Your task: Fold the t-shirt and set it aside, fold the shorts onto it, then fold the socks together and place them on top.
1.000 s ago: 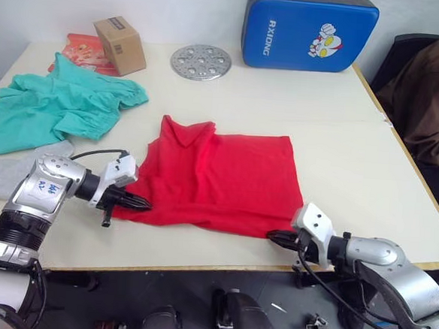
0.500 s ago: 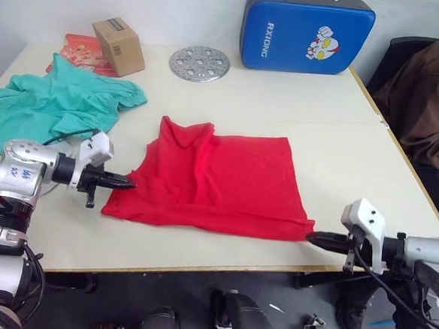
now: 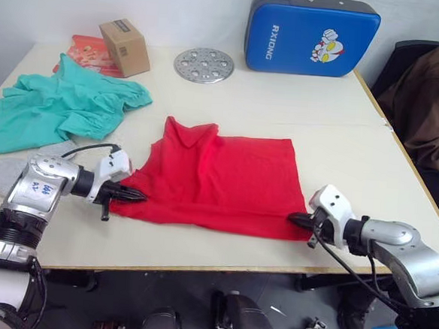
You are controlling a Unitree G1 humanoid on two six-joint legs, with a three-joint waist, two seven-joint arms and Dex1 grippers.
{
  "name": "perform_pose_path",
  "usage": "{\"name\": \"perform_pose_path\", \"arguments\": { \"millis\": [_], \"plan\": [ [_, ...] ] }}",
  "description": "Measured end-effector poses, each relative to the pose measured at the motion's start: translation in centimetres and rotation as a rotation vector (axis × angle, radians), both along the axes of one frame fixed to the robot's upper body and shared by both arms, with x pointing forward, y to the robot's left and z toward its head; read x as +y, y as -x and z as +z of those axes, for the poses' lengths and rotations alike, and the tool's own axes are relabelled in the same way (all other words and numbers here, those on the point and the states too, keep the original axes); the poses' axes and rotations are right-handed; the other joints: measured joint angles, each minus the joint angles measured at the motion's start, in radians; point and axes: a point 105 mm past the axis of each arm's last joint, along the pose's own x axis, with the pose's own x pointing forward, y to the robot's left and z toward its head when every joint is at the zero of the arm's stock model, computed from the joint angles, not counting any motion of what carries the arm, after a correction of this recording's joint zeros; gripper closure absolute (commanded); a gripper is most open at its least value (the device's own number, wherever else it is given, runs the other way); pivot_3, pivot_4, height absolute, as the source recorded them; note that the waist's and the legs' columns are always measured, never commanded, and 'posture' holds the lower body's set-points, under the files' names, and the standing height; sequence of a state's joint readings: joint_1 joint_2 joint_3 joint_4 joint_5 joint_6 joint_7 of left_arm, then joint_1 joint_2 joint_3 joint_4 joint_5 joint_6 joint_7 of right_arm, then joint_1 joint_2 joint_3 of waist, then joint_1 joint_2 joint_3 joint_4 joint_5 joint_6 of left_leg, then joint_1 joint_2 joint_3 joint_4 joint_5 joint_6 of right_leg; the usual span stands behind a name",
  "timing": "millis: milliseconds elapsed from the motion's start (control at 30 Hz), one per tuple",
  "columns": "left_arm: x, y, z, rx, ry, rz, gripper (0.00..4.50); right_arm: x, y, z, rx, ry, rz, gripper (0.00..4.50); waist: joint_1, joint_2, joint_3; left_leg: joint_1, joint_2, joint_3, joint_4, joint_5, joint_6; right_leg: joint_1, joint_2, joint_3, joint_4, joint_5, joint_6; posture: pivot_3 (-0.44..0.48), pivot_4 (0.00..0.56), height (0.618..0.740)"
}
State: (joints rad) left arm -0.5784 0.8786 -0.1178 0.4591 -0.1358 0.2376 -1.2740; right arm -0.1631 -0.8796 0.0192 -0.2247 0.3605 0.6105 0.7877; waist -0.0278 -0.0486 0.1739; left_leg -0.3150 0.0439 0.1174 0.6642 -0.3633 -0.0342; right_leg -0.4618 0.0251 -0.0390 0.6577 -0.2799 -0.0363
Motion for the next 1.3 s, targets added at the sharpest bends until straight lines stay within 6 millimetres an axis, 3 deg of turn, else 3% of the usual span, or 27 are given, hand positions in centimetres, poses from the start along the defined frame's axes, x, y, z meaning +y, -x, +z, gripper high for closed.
{"name": "perform_pose_path", "arguments": {
  "millis": [133,200,300,433,533,700,733,900,933,1033,1167,1300],
  "plan": [
    [2.4,0.6,0.2,0.001,-0.018,0.073,4.50,-2.8,0.7,0.4,0.030,0.036,-0.053,4.48,-0.007,0.001,0.000,0.001,0.001,0.000,-0.002,0.000,0.000,-0.001,0.000,0.000,0.000,-0.001,0.002,0.000,0.150,0.740],
    [3.2,0.9,0.4,0.019,-0.003,0.109,4.50,-3.2,0.9,1.0,0.032,-0.001,-0.057,4.48,-0.014,0.001,0.000,0.001,0.001,0.001,-0.002,0.000,0.000,-0.001,0.000,-0.001,0.001,-0.001,0.002,0.000,0.150,0.740],
    [3.0,1.6,1.1,0.049,0.079,0.126,4.50,-2.3,1.2,2.9,-0.002,-0.065,-0.008,4.48,-0.017,0.002,0.001,0.000,0.002,-0.001,-0.002,0.000,-0.001,-0.002,0.001,-0.001,0.001,-0.001,0.002,0.000,0.150,0.740],
    [2.2,3.4,3.8,0.045,0.135,0.073,3.68,0.3,2.8,4.8,-0.059,-0.091,0.123,4.50,-0.017,0.001,0.001,-0.001,0.002,-0.001,-0.003,0.001,-0.004,-0.002,0.001,-0.002,-0.001,-0.001,0.002,0.000,0.150,0.740],
    [1.9,5.0,3.9,0.036,0.056,0.011,2.71,1.6,4.3,4.1,-0.033,-0.077,0.186,3.56,-0.015,0.002,0.002,-0.001,0.001,-0.001,-0.004,-0.001,-0.002,-0.002,0.001,-0.001,-0.002,-0.002,0.003,0.000,0.150,0.740],
    [1.9,5.4,1.5,-0.012,-0.104,-0.058,1.10,2.3,5.0,2.1,-0.022,0.021,0.247,1.85,-0.003,0.002,0.002,-0.002,0.001,0.000,-0.003,-0.005,0.005,-0.001,0.001,0.000,-0.004,-0.002,0.003,0.000,0.150,0.740],
    [1.8,5.2,1.2,-0.033,-0.127,-0.065,0.81,2.4,5.0,1.9,-0.034,0.044,0.256,1.84,-0.001,0.002,0.002,-0.001,0.001,0.000,-0.003,-0.005,0.006,-0.001,0.001,0.000,-0.004,-0.002,0.003,0.000,0.150,0.740],
    [1.4,3.8,0.1,-0.087,-0.155,-0.051,0.81,2.1,4.4,0.2,-0.042,0.133,0.262,1.84,0.000,0.002,0.001,-0.002,0.001,0.000,-0.003,-0.005,0.006,-0.001,0.001,-0.001,-0.004,-0.002,0.003,0.000,0.150,0.740],
    [1.2,3.6,0.1,-0.098,-0.153,-0.055,0.78,1.8,4.2,-0.4,-0.037,0.150,0.255,2.23,-0.001,0.002,0.001,-0.002,0.001,0.000,-0.003,-0.005,0.006,-0.001,0.001,0.000,-0.004,-0.002,0.002,0.000,0.150,0.740],
    [1.0,3.2,0.1,-0.117,-0.150,-0.060,1.35,2.1,4.0,-0.6,-0.059,0.170,0.283,3.07,-0.002,0.001,0.001,-0.001,0.001,0.001,-0.003,-0.005,0.005,0.000,0.001,0.000,-0.004,0.000,0.000,0.000,0.150,0.740],
    [0.6,3.1,-0.3,-0.118,-0.125,-0.068,2.68,2.2,3.9,-0.9,-0.077,0.187,0.303,4.46,0.000,0.001,0.001,0.001,0.001,0.001,-0.002,-0.005,0.006,0.001,0.001,0.000,-0.004,-0.001,0.003,0.000,0.150,0.740],
    [0.3,3.3,-0.4,-0.107,-0.099,-0.066,3.92,2.0,3.9,-0.9,-0.081,0.188,0.304,4.50,0.000,0.000,0.000,0.001,0.001,0.001,-0.002,-0.005,0.006,0.001,0.001,0.001,-0.004,-0.001,0.003,0.000,0.150,0.740]
  ]
}}
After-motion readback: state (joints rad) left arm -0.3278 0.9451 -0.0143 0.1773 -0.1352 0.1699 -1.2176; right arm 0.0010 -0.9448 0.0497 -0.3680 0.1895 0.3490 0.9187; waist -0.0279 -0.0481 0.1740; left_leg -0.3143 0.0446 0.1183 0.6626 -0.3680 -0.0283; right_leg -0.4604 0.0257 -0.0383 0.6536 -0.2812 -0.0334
